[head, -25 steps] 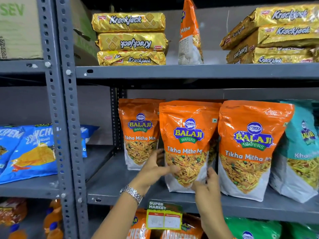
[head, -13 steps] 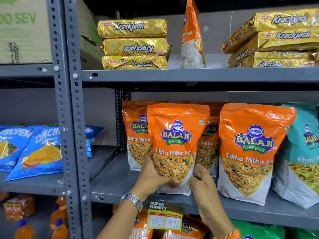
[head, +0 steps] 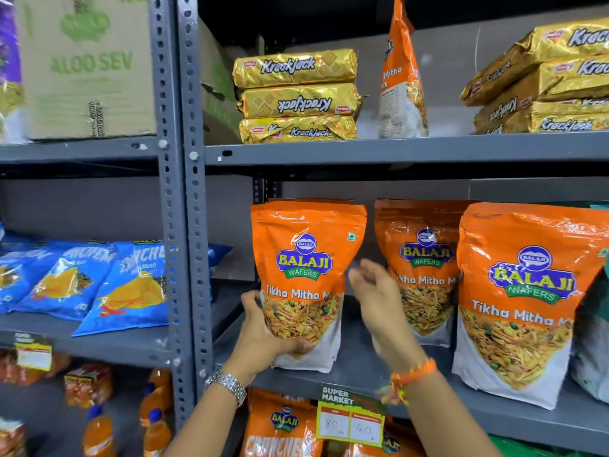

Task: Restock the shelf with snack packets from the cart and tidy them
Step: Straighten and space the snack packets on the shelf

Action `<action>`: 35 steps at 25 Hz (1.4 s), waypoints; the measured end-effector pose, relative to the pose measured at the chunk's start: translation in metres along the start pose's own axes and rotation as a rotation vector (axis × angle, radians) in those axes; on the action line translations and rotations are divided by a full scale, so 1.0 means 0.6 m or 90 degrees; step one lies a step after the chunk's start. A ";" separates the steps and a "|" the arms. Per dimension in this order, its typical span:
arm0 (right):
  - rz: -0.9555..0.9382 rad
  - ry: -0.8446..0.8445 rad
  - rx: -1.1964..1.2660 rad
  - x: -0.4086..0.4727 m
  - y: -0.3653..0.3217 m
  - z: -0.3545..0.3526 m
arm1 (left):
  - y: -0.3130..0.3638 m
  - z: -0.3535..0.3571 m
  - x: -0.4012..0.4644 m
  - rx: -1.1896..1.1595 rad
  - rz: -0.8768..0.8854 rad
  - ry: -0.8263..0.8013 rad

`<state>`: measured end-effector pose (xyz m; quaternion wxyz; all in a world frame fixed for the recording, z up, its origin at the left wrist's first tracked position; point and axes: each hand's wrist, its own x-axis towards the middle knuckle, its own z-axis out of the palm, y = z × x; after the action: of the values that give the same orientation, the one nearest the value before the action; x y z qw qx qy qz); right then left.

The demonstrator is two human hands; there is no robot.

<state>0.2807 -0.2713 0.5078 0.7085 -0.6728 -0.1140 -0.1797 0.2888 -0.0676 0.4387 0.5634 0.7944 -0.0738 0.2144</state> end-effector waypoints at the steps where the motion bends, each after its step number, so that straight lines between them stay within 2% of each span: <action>1: -0.037 0.018 0.025 0.019 -0.016 0.006 | -0.002 -0.005 0.000 -0.001 -0.001 0.004; 5: -0.095 0.015 0.028 0.085 -0.039 0.034 | -0.010 -0.018 0.001 -0.004 -0.001 0.009; 8: -0.118 0.052 0.006 0.110 -0.038 0.050 | -0.015 -0.021 0.005 -0.007 -0.003 0.006; 16: -0.082 0.101 0.021 0.133 -0.027 0.052 | -0.013 -0.019 0.023 0.016 -0.018 -0.012; 21: -0.060 0.085 0.035 0.139 -0.024 0.053 | -0.014 -0.020 0.032 0.008 -0.044 -0.042; 26: -0.030 0.069 0.028 0.146 -0.022 0.047 | -0.014 -0.016 0.030 0.019 -0.040 -0.029; 28: -0.034 0.058 0.024 0.138 -0.021 0.038 | -0.014 -0.012 0.022 0.018 -0.023 0.004; 31: -0.078 0.062 -0.025 0.088 -0.010 0.002 | -0.001 0.000 -0.007 -0.002 0.014 0.159; 33: -0.120 0.069 -0.061 0.027 0.009 -0.041 | 0.021 0.014 -0.033 -0.026 0.081 0.266; 35: -0.175 0.089 -0.105 -0.041 0.038 -0.088 | 0.054 0.034 -0.055 -0.049 0.166 0.307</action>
<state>0.2635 -0.3208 0.4737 0.6259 -0.6925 -0.1404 -0.3301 0.2528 -0.1019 0.4470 0.5624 0.6822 -0.0470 0.4650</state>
